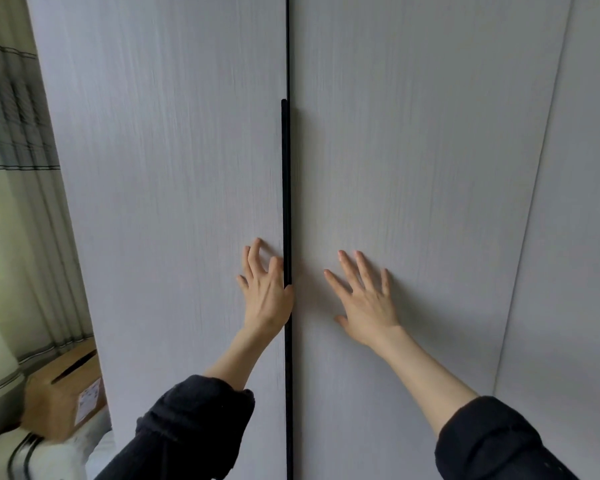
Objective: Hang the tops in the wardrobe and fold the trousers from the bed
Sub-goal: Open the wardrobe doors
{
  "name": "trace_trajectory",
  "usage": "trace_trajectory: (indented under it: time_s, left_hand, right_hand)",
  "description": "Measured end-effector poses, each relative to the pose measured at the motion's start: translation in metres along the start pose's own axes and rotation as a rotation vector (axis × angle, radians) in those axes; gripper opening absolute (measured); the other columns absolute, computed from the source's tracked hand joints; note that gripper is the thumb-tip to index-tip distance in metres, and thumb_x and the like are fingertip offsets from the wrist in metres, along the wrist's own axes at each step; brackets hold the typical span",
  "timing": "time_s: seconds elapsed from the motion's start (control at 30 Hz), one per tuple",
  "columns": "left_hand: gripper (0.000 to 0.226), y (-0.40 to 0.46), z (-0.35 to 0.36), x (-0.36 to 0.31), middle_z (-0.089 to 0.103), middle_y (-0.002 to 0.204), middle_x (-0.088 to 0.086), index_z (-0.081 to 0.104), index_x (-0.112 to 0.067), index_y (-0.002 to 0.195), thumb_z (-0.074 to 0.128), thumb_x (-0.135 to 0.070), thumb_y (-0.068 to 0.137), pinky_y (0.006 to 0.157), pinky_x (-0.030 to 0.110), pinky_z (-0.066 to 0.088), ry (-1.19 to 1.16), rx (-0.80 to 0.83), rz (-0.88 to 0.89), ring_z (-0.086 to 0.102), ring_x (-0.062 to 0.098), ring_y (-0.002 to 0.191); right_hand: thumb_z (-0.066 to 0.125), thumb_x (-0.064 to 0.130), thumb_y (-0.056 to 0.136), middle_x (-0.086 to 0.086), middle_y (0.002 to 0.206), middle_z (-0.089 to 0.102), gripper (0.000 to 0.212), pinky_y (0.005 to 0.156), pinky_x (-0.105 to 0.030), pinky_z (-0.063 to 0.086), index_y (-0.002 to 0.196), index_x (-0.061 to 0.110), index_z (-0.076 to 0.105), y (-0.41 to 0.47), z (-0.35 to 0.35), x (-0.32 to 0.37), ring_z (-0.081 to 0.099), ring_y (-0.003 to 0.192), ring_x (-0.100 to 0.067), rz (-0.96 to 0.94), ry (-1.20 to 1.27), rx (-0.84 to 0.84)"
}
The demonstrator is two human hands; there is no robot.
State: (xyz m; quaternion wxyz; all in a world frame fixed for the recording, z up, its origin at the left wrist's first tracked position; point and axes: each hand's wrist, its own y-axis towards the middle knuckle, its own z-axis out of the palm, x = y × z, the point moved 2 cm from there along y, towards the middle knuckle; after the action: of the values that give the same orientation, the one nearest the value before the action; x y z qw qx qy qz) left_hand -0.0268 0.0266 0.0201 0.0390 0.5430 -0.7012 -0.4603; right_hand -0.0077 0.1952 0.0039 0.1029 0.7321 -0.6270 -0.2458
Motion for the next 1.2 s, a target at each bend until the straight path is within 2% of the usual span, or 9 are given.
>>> trace_trajectory:
  time_s: [0.1, 0.23, 0.33, 0.4, 0.67, 0.8, 0.93, 1.07, 1.2]
  left_hand:
    - [0.028, -0.015, -0.017, -0.001, -0.001, 0.154, 0.013, 0.048, -0.006, 0.110, 0.056, -0.002, 0.084, 0.114, 0.045, 0.013, -0.069, -0.005, 0.038, -0.008, 0.032, 0.143]
    - [0.033, -0.045, -0.049, 0.002, 0.003, 0.153, 0.011, 0.050, -0.004, 0.111, 0.061, 0.001, 0.080, 0.114, 0.047, 0.021, -0.173, 0.007, 0.085, 0.001, 0.030, 0.143]
    - [0.034, -0.069, -0.079, 0.006, 0.008, 0.151, 0.012, 0.051, -0.005, 0.110, 0.064, 0.001, 0.079, 0.111, 0.042, 0.028, -0.203, 0.026, 0.123, 0.010, 0.031, 0.142]
    - [0.035, -0.082, -0.097, 0.008, 0.010, 0.151, 0.010, 0.050, -0.006, 0.112, 0.064, 0.001, 0.080, 0.107, 0.035, 0.030, -0.225, 0.056, 0.135, 0.013, 0.029, 0.141]
    - [0.034, -0.134, -0.176, 0.032, 0.022, 0.146, 0.005, 0.048, -0.010, 0.112, 0.066, -0.008, 0.084, 0.095, 0.021, 0.037, -0.244, 0.082, 0.197, 0.034, 0.021, 0.130]
    - [0.040, -0.159, -0.224, 0.052, 0.027, 0.149, 0.002, 0.047, -0.014, 0.121, 0.066, -0.015, 0.085, 0.102, 0.026, 0.038, -0.213, 0.102, 0.227, 0.037, 0.015, 0.130]
    - [0.053, -0.187, -0.284, 0.083, 0.038, 0.142, -0.004, 0.037, -0.021, 0.138, 0.058, -0.011, 0.090, 0.099, 0.022, 0.043, -0.429, 0.020, 0.115, 0.043, 0.003, 0.125]
    - [0.058, -0.200, -0.342, 0.114, 0.049, 0.127, -0.013, 0.043, -0.033, 0.131, 0.038, 0.008, 0.091, 0.092, 0.023, 0.047, -0.505, -0.072, 0.059, 0.050, 0.002, 0.119]
    - [0.061, -0.205, -0.392, 0.154, 0.060, 0.121, -0.006, 0.050, -0.026, 0.129, 0.027, 0.012, 0.087, 0.093, 0.034, 0.050, -0.590, -0.097, -0.095, 0.059, 0.009, 0.108]
  right_hand:
    - [0.050, 0.038, 0.093, 0.000, 0.157, -0.019, 0.075, 0.113, -0.056, -0.001, 0.150, 0.031, 0.001, -0.014, -0.001, 0.009, -0.016, 0.145, -0.023, 0.020, 0.237, 0.092]
    - [0.046, 0.026, 0.098, 0.002, 0.157, 0.018, 0.059, 0.114, -0.028, 0.017, 0.150, 0.025, 0.017, -0.047, -0.009, 0.042, 0.020, 0.144, -0.016, 0.104, 0.992, 0.202]
    - [0.045, 0.020, 0.099, 0.005, 0.149, 0.036, 0.054, 0.100, -0.013, 0.026, 0.149, 0.025, 0.024, -0.073, -0.027, 0.077, 0.036, 0.135, -0.009, 0.063, 1.209, 0.255]
    - [0.043, 0.018, 0.100, 0.008, 0.145, 0.039, 0.054, 0.098, -0.013, 0.028, 0.148, 0.026, 0.022, -0.087, -0.041, 0.099, 0.039, 0.130, -0.005, 0.056, 1.324, 0.305]
    - [0.039, 0.012, 0.101, 0.021, 0.120, 0.055, 0.042, 0.104, -0.020, 0.034, 0.138, 0.031, 0.041, -0.140, -0.093, 0.163, 0.052, 0.117, -0.001, 0.054, 1.455, 0.301]
    - [0.039, 0.011, 0.100, 0.017, 0.128, 0.052, 0.045, 0.106, -0.027, 0.037, 0.136, 0.037, 0.041, -0.161, -0.110, 0.196, 0.051, 0.120, -0.003, 0.020, 1.487, 0.375]
    - [0.038, 0.006, 0.099, 0.024, 0.122, 0.055, 0.047, 0.093, -0.014, 0.045, 0.133, 0.038, 0.043, -0.179, -0.136, 0.246, 0.055, 0.112, 0.005, -0.055, 1.516, 0.435]
    - [0.039, 0.006, 0.100, 0.023, 0.118, 0.054, 0.045, 0.103, -0.036, 0.039, 0.139, 0.028, 0.041, -0.183, -0.154, 0.318, 0.054, 0.117, -0.001, -0.114, 1.558, 0.429]
    - [0.039, 0.011, 0.101, 0.005, 0.138, 0.045, 0.043, 0.108, -0.034, 0.039, 0.142, 0.025, 0.038, -0.176, -0.169, 0.394, 0.046, 0.127, -0.014, -0.133, 1.585, 0.461]
